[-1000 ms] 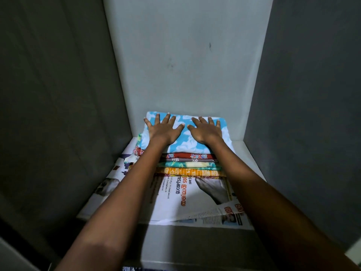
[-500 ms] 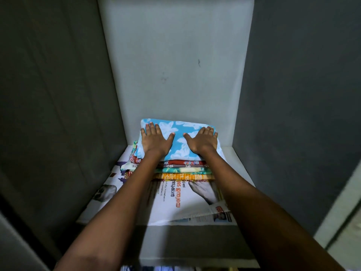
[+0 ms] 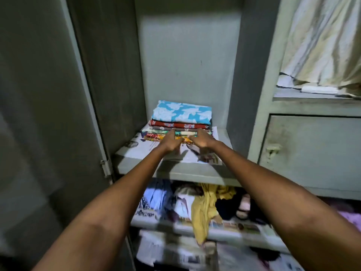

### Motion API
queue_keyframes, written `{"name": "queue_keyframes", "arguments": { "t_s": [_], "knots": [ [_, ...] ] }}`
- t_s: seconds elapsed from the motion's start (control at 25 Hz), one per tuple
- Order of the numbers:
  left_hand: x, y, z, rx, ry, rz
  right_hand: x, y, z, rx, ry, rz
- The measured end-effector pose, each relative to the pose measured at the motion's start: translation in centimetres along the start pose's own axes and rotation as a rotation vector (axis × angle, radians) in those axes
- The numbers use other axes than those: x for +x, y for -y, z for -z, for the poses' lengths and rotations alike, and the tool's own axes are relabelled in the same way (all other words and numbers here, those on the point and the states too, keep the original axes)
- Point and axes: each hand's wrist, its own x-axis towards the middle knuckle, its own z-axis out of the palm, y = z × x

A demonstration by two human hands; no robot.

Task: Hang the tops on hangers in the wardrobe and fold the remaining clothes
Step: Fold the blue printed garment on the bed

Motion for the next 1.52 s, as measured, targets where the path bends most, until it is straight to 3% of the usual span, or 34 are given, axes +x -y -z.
{"name": "queue_keyframes", "arguments": {
  "t_s": [0.32,0.44,0.64,0.84,1.04,1.2,1.32,1.4,1.52],
  "knots": [
    [-17.2,-4.0,-1.4,0.238,0.095,0.123,-15.8,-0.3,-2.6,0.087,0.138,0.114],
    [-20.7,-6.0,0.9,0.156,-0.008,0.129,-20.3,0.4,-1.1,0.251,0.077,0.067],
    [-28.3,-8.8,3.7,-0.035,-0.050,0.121,-27.8,0.7,0.3,0.500,-0.054,-0.081],
    [-37.5,-8.8,5.6,0.084,-0.092,0.076,-35.0,6.3,-2.6,0.633,-0.061,-0.079],
    [-45.6,-8.4,10.3,0.437,-0.309,0.050,-40.8,13.8,-10.1,0.509,0.123,0.057],
    [-52.2,-7.2,14.7,0.874,-0.384,0.238,-43.9,19.7,-14.1,0.325,0.300,0.246],
    [-55.7,-6.2,17.4,1.041,-0.417,0.134,-46.1,23.5,-15.3,0.288,0.309,0.400],
    [-57.3,-5.9,18.5,1.023,-0.544,0.067,-46.7,25.8,-15.6,0.259,0.322,0.485],
    [-58.3,-5.8,19.2,0.783,-0.626,0.101,-47.3,28.8,-14.9,0.201,0.356,0.506]
  ]
}}
